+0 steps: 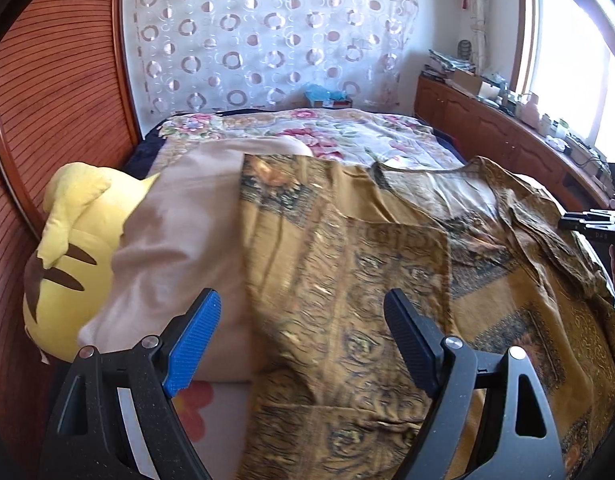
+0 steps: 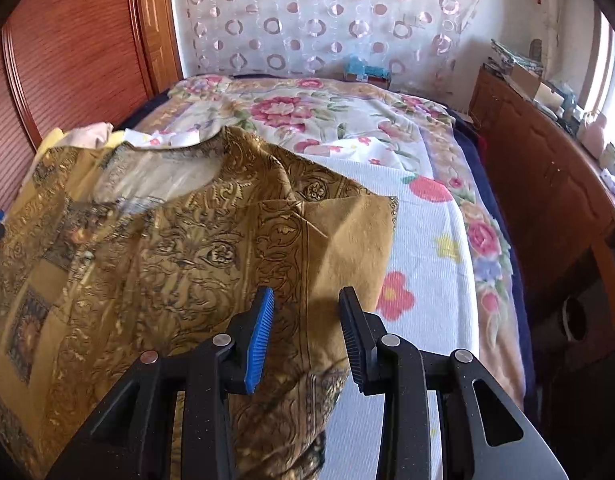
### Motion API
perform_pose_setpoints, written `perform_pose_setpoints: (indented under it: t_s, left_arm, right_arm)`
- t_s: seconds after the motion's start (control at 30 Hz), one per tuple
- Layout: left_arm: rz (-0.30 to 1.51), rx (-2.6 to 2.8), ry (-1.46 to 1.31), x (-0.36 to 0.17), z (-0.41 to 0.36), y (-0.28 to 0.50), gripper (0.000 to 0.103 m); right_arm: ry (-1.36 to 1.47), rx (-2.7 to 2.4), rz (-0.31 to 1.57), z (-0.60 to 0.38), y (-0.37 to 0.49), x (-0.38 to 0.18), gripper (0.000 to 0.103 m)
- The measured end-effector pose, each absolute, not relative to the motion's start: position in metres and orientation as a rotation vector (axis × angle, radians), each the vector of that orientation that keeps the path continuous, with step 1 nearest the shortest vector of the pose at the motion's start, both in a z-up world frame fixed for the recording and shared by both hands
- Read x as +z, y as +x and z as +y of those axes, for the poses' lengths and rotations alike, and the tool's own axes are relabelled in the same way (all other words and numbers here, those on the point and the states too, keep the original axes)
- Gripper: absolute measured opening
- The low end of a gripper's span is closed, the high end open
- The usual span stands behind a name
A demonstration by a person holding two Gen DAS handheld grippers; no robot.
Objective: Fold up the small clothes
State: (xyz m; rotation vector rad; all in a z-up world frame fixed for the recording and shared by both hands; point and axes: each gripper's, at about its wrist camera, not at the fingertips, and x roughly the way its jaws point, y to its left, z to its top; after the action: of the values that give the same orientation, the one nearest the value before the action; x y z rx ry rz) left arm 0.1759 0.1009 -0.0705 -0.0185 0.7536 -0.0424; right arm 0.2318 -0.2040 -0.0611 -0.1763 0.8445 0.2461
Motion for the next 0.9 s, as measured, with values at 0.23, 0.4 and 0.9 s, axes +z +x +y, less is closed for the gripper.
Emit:
perform_pose_setpoints:
  t_s: [0.23,0.4,0.9]
  left_arm:
    - [0.752,-0.021,-0.026,-0.071,0.111,0.18,0.085]
    - [0.746,-0.001,-0.033,-0.071,0.119,0.183,0.085]
    - [0.77,-0.022,-0.039,-0.071,0.144,0.211,0.071]
  right_arm:
    - [-0.171,0.283,0.851,-0.21,0.24,-0.064,0.003]
    - [-0.13,0.275,0.782,-0.233,0.234,-0.036,0.003]
    - [-0.102,0.151,0.846,-0.268,0.255,-0.064,0.017]
